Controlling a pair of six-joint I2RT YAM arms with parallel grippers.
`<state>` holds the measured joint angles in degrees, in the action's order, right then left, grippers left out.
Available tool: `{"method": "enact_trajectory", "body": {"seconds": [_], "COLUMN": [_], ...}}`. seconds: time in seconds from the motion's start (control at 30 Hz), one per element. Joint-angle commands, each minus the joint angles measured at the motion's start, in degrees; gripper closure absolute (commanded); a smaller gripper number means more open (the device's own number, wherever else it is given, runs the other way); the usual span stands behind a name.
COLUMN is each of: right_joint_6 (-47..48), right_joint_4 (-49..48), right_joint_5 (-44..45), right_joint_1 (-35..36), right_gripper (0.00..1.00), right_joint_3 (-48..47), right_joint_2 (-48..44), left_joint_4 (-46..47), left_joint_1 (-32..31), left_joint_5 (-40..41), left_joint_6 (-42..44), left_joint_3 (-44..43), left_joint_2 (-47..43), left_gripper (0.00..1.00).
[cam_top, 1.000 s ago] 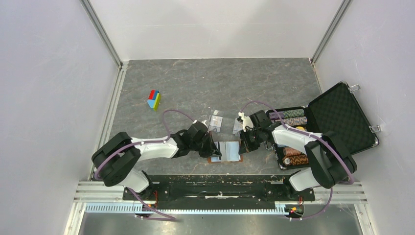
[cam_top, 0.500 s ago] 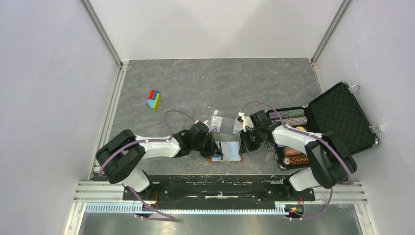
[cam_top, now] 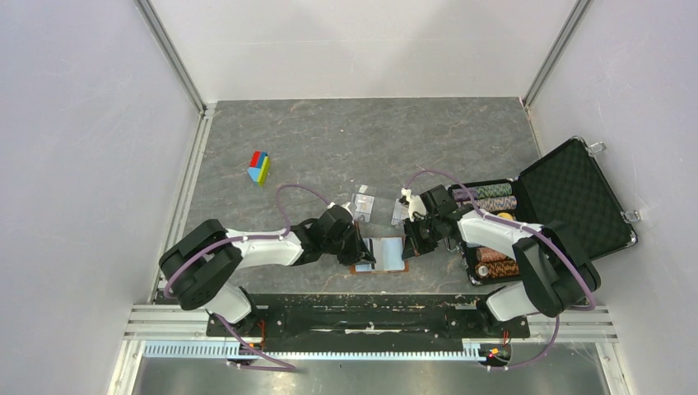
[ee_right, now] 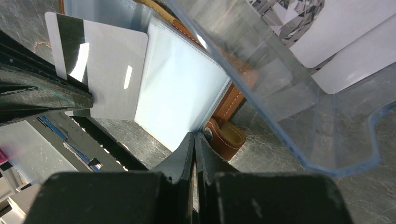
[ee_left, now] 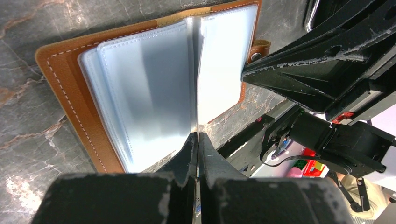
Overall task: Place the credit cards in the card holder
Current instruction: Insert the credit card into the card holder.
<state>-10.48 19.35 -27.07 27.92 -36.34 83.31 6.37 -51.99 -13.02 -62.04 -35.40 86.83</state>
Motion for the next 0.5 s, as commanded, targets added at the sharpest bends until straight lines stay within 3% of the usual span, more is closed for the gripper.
{"method": "enact_trajectory", "body": {"seconds": [0.0, 0.47], "right_joint_6": [1.2, 1.2], "right_joint_4": [1.5, 1.4], "right_joint_5": [2.6, 2.5], "right_joint_1": [0.2, 0.2], "right_gripper": [0.97, 0.97], "right_joint_3": [1.6, 2.0], "right_joint_2": [0.3, 0.3], "left_joint_4": [1.1, 2.3], "left_joint_1": [-0.3, -0.2], "left_joint_5": [-0.3, -1.0], "left_joint_6": [2.2, 1.3], "left_joint_3": [-2.1, -2.0], "left_joint_2": [1.9, 5.1], "left_gripper": [0.98, 0.98]}}
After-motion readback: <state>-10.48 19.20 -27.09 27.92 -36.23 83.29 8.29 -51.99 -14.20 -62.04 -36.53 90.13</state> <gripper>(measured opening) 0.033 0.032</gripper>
